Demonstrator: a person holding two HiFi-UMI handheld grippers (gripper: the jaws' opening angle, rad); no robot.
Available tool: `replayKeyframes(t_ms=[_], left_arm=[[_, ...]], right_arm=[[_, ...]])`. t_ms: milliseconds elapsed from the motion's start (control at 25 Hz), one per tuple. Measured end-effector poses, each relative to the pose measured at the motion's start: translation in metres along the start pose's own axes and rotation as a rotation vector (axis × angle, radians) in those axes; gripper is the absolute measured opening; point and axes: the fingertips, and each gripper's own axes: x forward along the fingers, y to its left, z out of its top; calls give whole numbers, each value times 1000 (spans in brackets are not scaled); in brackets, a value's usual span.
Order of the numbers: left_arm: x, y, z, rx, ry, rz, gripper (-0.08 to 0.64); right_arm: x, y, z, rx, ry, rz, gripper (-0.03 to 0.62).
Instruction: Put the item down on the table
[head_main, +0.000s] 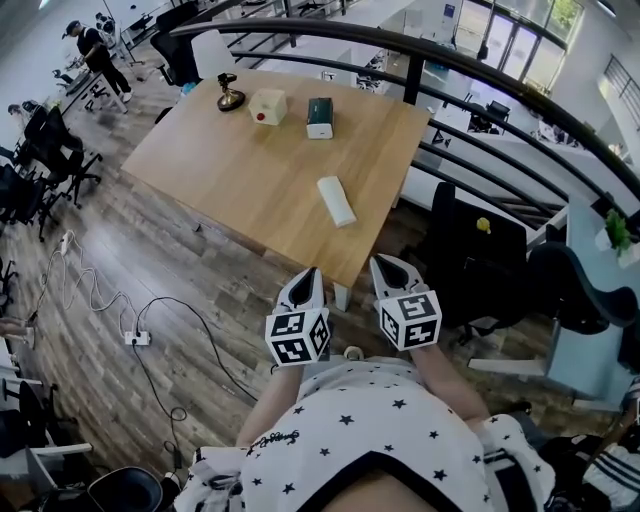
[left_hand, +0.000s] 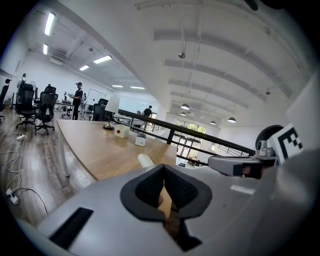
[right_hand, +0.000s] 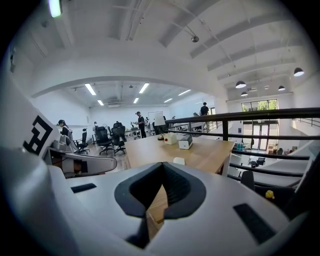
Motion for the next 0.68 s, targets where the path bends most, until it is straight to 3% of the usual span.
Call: replayKeyframes(t_ms=[680], left_arm=[[-6,11,-3,-13,5,20,12]], right_arm=[[10,12,-1,19,1,38,-6]])
